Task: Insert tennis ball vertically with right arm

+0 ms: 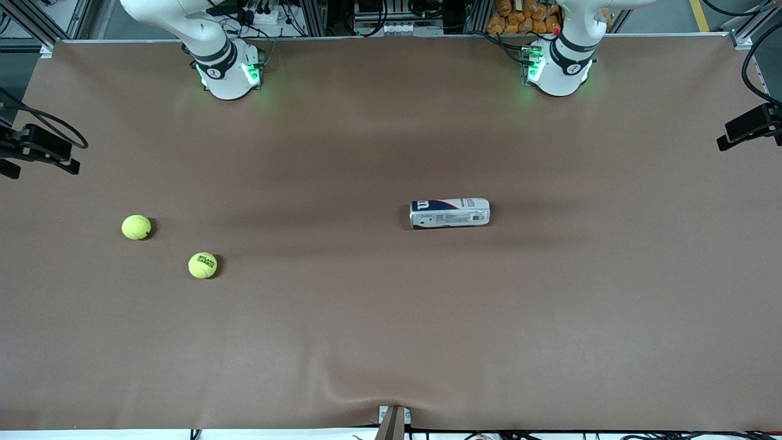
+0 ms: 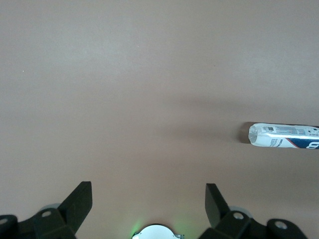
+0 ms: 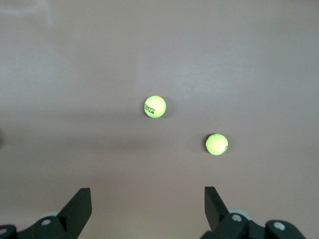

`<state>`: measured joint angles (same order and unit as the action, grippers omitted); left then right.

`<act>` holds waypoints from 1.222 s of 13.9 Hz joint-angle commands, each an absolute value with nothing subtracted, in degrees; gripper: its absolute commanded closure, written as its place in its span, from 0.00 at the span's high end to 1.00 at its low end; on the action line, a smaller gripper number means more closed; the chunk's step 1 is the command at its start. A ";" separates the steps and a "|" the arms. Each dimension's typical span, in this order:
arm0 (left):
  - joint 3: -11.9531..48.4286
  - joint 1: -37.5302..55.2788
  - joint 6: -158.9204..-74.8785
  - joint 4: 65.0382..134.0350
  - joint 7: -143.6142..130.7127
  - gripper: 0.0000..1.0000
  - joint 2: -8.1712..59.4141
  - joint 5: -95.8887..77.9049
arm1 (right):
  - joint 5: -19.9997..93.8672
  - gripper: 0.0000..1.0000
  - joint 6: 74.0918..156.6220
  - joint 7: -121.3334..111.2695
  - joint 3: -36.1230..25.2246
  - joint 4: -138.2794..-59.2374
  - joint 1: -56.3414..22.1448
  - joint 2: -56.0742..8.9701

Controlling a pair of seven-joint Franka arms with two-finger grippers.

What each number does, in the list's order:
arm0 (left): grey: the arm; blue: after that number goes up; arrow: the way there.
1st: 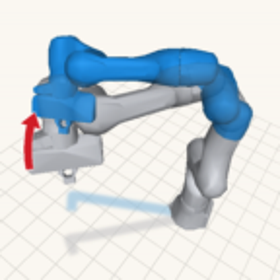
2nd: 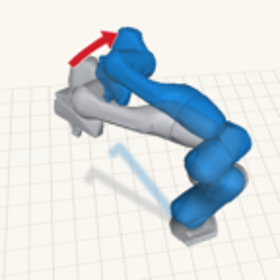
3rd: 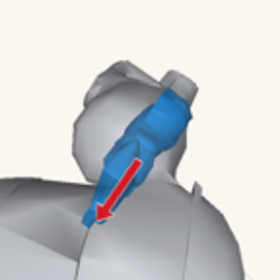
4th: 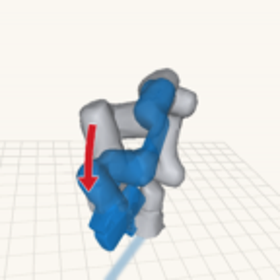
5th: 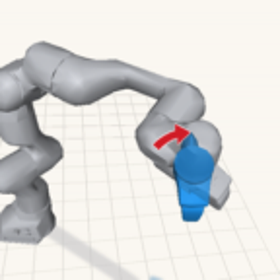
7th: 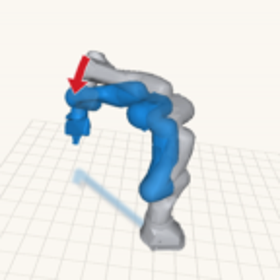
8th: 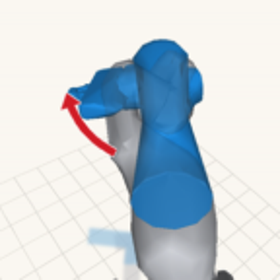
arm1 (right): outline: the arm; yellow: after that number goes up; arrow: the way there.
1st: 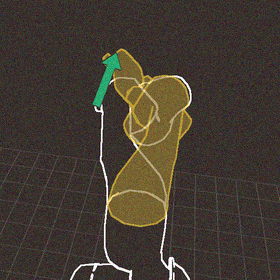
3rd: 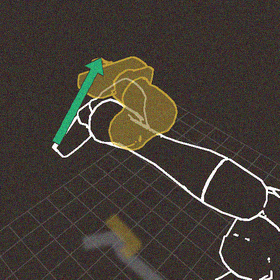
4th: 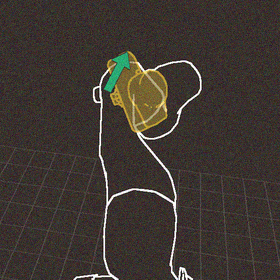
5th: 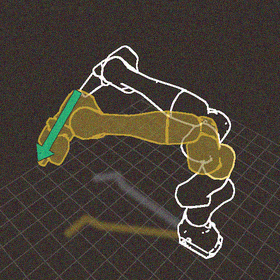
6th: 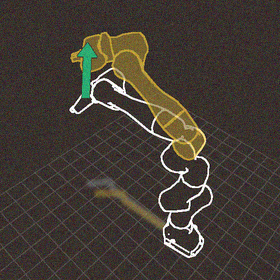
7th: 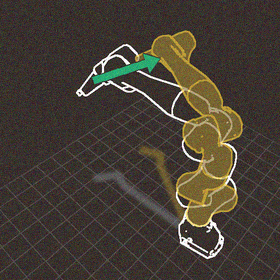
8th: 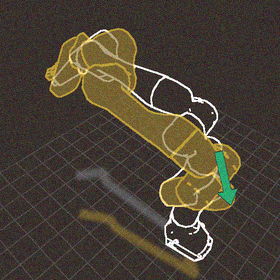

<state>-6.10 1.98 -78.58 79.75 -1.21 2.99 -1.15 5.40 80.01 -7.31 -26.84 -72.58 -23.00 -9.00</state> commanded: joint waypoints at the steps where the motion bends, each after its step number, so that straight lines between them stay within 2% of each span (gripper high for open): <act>1: -6.07 1.85 -78.75 79.63 -0.44 1.00 2.73 -1.58 | 4.83 1.00 79.54 -7.82 -26.98 -72.60 -24.08 -8.96; 11: -5.89 2.20 -77.87 79.72 -0.53 1.00 2.81 -2.02 | 5.18 1.00 79.81 -7.82 -27.07 -76.29 -23.20 -10.02; 14: -5.28 3.24 -76.20 79.89 -0.26 1.00 5.01 -2.20 | 5.19 1.00 79.46 -7.91 -26.81 -78.31 -23.20 -9.32; 17: -4.48 6.15 -75.68 80.07 1.30 1.00 6.94 -2.20 | 4.48 1.00 78.49 -7.82 -18.76 -78.40 -16.29 -7.56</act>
<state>-4.76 4.55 -76.77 80.47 -0.75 5.62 -1.72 5.41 79.23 -7.37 -24.77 -77.24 -21.76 -10.27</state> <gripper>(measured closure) 0.000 0.000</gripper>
